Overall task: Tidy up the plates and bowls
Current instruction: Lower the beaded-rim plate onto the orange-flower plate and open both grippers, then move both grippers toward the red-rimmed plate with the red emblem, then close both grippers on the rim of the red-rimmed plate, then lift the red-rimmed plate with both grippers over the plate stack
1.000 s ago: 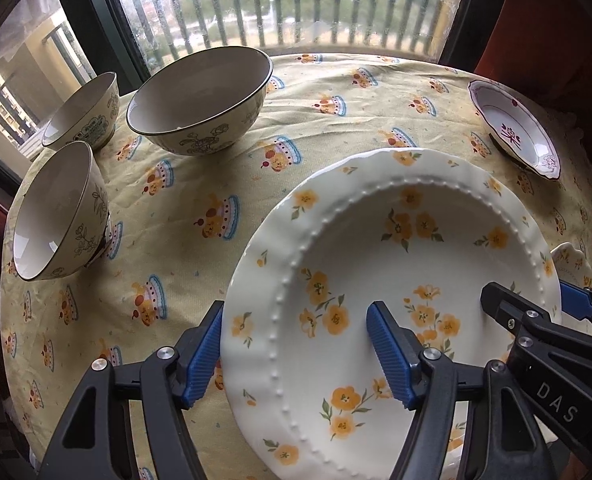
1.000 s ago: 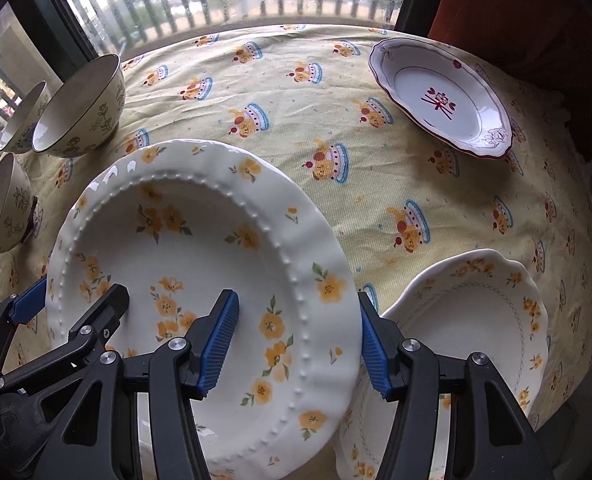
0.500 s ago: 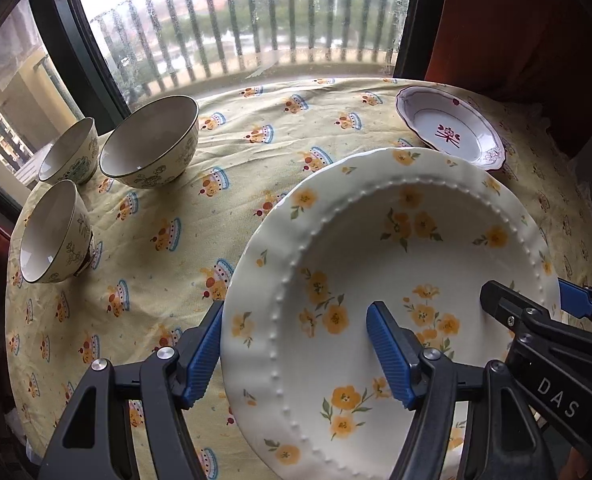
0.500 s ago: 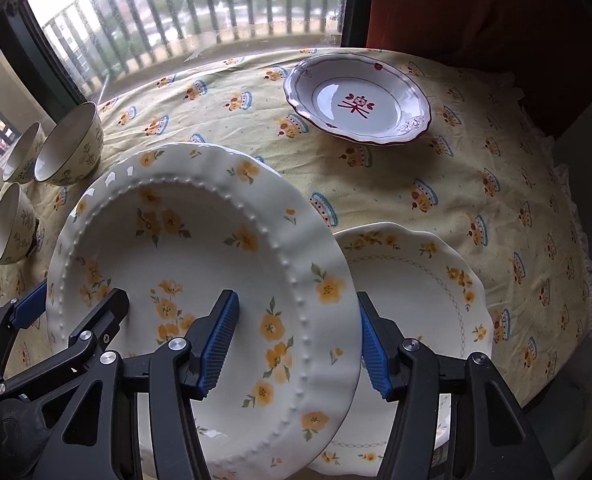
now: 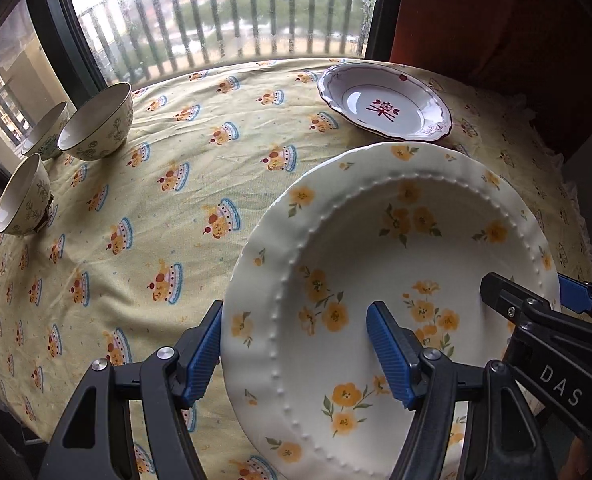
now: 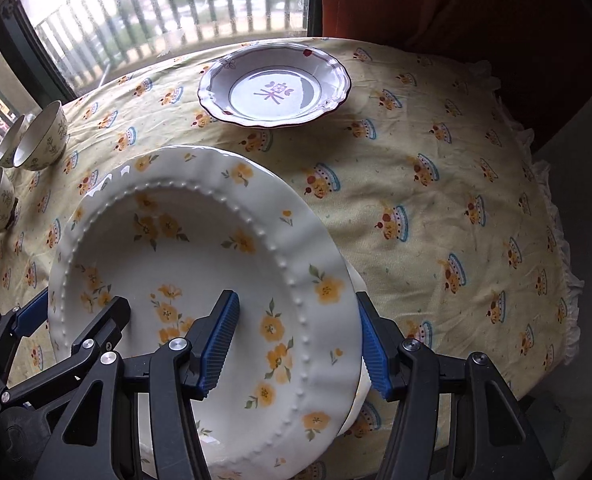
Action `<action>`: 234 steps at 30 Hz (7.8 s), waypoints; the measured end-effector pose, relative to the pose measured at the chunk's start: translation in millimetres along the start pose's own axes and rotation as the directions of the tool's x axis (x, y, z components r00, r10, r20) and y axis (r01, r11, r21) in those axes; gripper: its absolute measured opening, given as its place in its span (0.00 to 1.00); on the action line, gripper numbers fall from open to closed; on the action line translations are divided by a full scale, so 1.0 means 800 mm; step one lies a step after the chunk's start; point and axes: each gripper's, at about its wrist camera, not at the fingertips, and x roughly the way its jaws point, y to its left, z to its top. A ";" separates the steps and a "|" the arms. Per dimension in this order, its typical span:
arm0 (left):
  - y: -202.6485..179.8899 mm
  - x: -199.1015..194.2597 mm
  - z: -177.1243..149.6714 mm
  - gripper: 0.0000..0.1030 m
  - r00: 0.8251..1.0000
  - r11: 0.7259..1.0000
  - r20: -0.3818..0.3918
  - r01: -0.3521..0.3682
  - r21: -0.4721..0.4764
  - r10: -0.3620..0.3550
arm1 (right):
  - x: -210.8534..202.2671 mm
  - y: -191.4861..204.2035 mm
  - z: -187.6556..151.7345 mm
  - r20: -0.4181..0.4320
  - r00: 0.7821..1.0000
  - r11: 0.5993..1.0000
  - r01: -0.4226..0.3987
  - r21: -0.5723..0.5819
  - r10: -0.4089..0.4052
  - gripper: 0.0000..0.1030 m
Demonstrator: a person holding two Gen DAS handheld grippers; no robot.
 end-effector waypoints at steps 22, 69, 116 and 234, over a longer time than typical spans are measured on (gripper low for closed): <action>-0.055 0.046 -0.023 0.72 0.995 0.997 -0.088 0.033 -0.074 -0.040 | 0.037 -0.060 -0.005 -0.040 0.999 0.999 0.009 -0.048 -0.011 0.60; -0.039 0.023 -0.024 0.82 0.995 0.996 -0.082 -0.069 -0.051 0.065 | 0.047 -0.004 0.002 0.068 0.997 0.948 0.041 -0.315 -0.020 0.29; -0.055 0.009 0.173 0.89 0.973 0.996 0.226 -0.057 0.066 0.040 | 0.000 -0.028 0.175 0.257 0.955 0.988 -0.140 -0.059 0.150 0.76; -0.037 -0.009 0.066 0.56 0.994 0.993 0.089 0.049 0.109 -0.059 | -0.011 -0.035 0.026 0.107 0.994 0.995 -0.009 0.099 -0.002 0.44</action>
